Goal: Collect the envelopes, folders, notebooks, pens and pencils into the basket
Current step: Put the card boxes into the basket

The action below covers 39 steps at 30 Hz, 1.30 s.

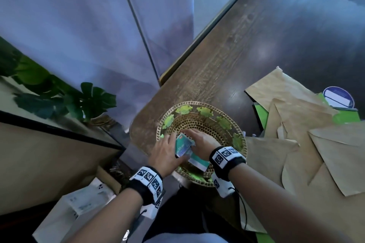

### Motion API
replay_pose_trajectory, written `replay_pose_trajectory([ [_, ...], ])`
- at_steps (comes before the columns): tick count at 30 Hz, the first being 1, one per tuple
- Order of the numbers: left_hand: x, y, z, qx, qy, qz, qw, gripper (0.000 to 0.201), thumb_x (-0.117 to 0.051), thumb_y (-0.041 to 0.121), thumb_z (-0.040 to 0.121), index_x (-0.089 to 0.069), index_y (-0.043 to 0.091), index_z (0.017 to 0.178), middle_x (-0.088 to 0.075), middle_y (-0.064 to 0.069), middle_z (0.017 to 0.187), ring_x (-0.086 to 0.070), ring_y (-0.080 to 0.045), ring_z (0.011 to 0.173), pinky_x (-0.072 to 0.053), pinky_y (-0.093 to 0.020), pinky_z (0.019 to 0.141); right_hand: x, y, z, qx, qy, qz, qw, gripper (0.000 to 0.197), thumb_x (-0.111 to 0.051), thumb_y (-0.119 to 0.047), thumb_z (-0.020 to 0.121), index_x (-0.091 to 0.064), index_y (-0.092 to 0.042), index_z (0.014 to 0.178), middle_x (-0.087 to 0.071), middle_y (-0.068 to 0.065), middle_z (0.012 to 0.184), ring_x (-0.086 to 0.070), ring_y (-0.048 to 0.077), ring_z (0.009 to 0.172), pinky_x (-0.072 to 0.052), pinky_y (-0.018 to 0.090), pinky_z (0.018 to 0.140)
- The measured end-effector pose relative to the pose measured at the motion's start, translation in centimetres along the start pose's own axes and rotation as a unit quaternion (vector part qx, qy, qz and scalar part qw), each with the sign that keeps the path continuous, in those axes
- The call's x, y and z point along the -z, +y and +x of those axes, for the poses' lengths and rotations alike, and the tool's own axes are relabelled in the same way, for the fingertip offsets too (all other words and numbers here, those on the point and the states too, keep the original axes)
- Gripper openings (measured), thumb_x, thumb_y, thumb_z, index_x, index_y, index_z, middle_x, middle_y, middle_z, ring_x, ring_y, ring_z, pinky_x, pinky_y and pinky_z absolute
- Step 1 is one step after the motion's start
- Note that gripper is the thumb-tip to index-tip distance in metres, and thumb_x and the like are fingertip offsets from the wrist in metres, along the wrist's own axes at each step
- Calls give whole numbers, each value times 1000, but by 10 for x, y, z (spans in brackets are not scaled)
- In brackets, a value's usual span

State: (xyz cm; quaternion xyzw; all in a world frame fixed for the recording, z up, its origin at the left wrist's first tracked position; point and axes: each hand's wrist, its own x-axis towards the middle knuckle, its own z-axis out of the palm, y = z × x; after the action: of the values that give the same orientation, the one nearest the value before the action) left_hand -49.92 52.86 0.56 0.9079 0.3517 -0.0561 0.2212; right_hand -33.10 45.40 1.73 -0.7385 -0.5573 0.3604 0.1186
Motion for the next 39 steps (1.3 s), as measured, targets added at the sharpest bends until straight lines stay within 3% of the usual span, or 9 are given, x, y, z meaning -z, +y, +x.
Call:
replay_pose_trajectory([
  [3, -5, 4, 2, 19, 6, -1, 1000, 72, -60, 72, 77, -45, 18, 123, -49, -2, 105, -55, -21, 93, -49, -35, 82, -2, -2, -3, -15, -17, -9, 1000, 66, -63, -10, 90, -36, -18, 149, -52, 6, 138, -56, 26, 120, -47, 36, 99],
  [6, -9, 9, 6, 43, -6, 3, 999, 63, -56, 71, 78, -45, 19, 112, -45, -1, 101, -54, -20, 87, -51, -37, 76, -5, -1, -5, -21, -16, -11, 1000, 68, -59, -10, 91, -32, -18, 153, -51, 7, 139, -55, 26, 122, -44, 34, 99],
  [13, -10, 14, 12, 68, -28, 21, 997, 53, -56, 62, 78, -47, 17, 105, -48, -2, 101, -55, -22, 91, -49, -37, 78, -12, 0, -9, -27, 0, -3, 1000, 70, -53, -9, 91, -26, -20, 155, -49, 6, 141, -52, 28, 123, -42, 36, 102],
  [16, -7, 17, 12, 63, -27, 39, 997, 64, -49, 68, 77, -48, 14, 111, -49, -4, 107, -55, -24, 99, -46, -35, 82, -6, 1, -13, -35, -9, 28, 999, 69, -54, -11, 92, -27, -15, 155, -46, 9, 147, -47, 26, 131, -37, 33, 108],
  [19, -3, 27, 9, 46, -8, 64, 997, 91, -43, 75, 83, -36, 6, 143, -43, -12, 137, -46, -28, 125, -41, -40, 101, 0, 13, -29, -53, 26, 71, 996, 64, -52, -14, 94, -30, -19, 154, -44, 6, 151, -47, 24, 134, -40, 36, 110],
  [22, 2, 53, 5, -24, 36, 55, 998, 82, -48, 62, 90, -28, 12, 151, -36, -11, 149, -38, -29, 136, -37, -46, 108, 10, 34, -57, -54, 105, 109, 987, 54, -56, -18, 93, -45, -21, 145, -52, 3, 142, -52, 19, 127, -43, 35, 107],
  [26, -1, 106, 6, -167, 29, 17, 985, 51, -56, 43, 91, -48, 20, 135, -46, -2, 135, -46, -22, 125, -44, -41, 102, 31, 70, -113, -81, 197, 182, 960, 30, -62, -17, 93, -65, -15, 123, -69, 0, 114, -65, 13, 101, -52, 30, 92],
  [30, -22, 174, 11, -276, -58, -2, 959, 35, -47, 42, 91, -60, 22, 116, -55, 3, 115, -57, -18, 103, -49, -35, 88, 44, 114, -180, -156, 259, 238, 923, 18, -65, -17, 93, -71, -18, 110, -71, -7, 97, -65, 8, 80, -54, 24, 78],
  [39, -96, 350, -9, -421, -190, -28, 887, 19, -54, 32, 93, -65, 21, 104, -65, 1, 100, -63, -22, 86, -52, -37, 74, 36, 237, -338, -298, 358, 271, 842, 12, -65, -10, 88, -71, -20, 89, -70, -7, 74, -68, 15, 68, -56, 35, 70],
])
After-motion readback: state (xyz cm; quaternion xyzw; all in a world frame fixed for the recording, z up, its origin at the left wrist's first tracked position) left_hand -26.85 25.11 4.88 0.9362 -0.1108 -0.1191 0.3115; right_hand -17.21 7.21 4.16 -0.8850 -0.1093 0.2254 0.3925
